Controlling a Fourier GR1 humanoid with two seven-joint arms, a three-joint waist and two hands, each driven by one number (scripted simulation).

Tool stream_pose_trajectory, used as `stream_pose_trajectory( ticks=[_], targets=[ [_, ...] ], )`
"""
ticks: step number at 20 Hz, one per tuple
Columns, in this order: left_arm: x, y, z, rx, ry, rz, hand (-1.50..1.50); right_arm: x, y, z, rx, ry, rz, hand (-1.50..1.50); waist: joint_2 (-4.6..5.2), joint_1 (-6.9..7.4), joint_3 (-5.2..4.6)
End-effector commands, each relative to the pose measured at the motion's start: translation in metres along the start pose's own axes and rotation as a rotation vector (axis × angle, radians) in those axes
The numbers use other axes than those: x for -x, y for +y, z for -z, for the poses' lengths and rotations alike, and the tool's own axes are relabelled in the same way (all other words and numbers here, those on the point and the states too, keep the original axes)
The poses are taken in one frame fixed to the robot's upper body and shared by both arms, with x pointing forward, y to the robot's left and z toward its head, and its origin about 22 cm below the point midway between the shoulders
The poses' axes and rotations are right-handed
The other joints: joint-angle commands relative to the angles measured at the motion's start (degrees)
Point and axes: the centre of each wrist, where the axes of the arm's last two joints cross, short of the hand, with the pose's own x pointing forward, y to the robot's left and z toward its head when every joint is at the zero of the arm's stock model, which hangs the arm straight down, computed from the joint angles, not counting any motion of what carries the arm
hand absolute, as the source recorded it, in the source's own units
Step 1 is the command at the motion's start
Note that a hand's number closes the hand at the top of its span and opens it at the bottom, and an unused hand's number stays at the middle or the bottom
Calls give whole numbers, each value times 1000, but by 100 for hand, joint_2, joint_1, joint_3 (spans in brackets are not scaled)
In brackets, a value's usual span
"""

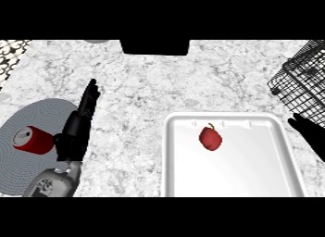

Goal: Pick the bell pepper from the tray and place it in the tiered basket

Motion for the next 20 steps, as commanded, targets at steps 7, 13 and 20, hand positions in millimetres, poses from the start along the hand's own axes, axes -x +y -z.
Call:
stream_pose_trajectory(
  ticks=[7, 13, 20],
  targets=[
    [3, -12, 13, 25, 2, -4, 0, -80, 23, 17, -69, 129, -130, -150, 54, 173, 27],
    [-5, -6, 5, 40, 11, -13, 0, -113, 44, 49, -166, 191, -181, -150, -11, 116, 36],
    [1, 2, 7, -10, 15, -11, 0, -136, 69, 70, -233, 261, -224, -150, -32, -62, 48]
  ],
)
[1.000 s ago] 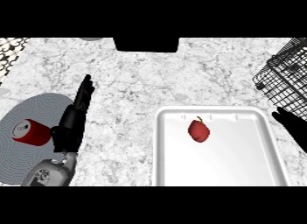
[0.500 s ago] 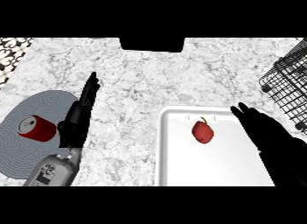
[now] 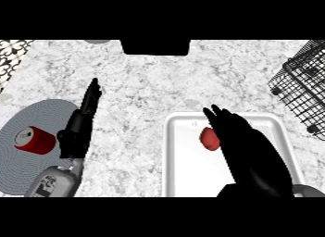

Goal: Pick the bell pepper from the tray and place it in the tiered basket

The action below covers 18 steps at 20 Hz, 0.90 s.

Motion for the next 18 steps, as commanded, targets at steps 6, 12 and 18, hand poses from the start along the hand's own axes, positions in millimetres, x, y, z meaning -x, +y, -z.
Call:
stream_pose_trajectory(
  ticks=[6, 12, 18],
  targets=[
    [8, 15, -8, -27, 22, 1, 0, -28, 14, 20, -37, 230, -157, -150, -17, -137, 13],
    [-6, 13, -3, -27, 2, 2, 0, -29, 29, 29, -63, 258, -233, -150, -23, -165, 17],
    [2, -5, -10, -23, 18, -17, 0, -55, 26, 31, -44, 174, -316, -150, -21, -148, 19]
  ],
)
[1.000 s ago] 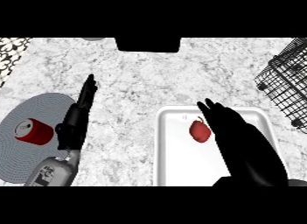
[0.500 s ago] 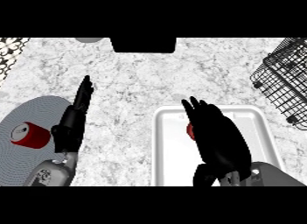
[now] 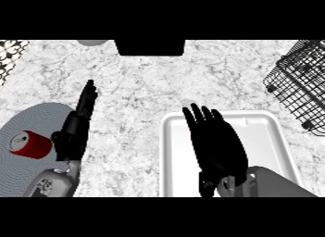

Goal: Pick the bell pepper from the tray and place it in the tiered basket

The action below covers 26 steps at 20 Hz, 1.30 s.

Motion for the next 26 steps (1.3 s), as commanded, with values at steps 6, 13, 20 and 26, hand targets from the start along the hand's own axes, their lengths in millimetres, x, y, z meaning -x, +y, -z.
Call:
stream_pose_trajectory(
  ticks=[6, 13, 20, 26],
  targets=[
    [-3, -1, -2, -2, -1, 3, 0, -8, -10, 14, 29, 200, -163, -150, 1, 7, 6],
    [8, 13, -10, -21, 3, 0, 0, 31, 22, 17, 19, 285, -137, -150, 4, -44, 10],
    [-9, -2, 3, -3, -10, 3, 0, 26, 19, 14, -28, 287, -96, -150, 9, -35, 11],
    [-7, 4, 1, -4, -7, -5, 0, 32, 21, 28, -23, 233, -85, -150, 19, -9, 12]
  ],
)
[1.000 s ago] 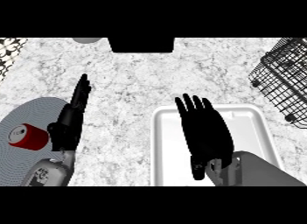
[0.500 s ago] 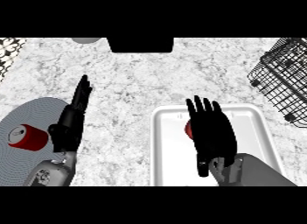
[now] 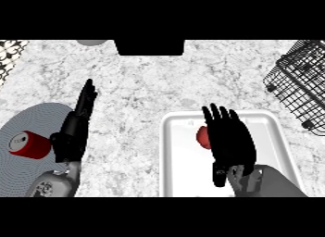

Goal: Pick the bell pepper from the tray and place it in the tiered basket

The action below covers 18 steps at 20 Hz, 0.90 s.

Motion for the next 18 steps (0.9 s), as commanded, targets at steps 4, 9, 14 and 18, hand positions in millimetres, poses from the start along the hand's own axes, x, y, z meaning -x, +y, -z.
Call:
stream_pose_trajectory(
  ticks=[4, 9, 14, 18],
  targets=[
    [8, 9, 7, -3, 2, -7, 0, -15, 3, -4, -33, 93, -14, -150, 5, -1, -1],
    [0, -8, -6, 26, 0, -2, 0, -5, 14, 22, -56, 92, 3, -150, 6, 11, 1],
    [-4, 22, 7, 9, -1, 3, 0, -5, 21, 24, -74, 102, 5, -150, 5, 4, 1],
    [5, -4, -8, 5, 0, 7, 0, 3, 25, 29, -80, 106, 8, -150, 5, 8, 1]
  ],
)
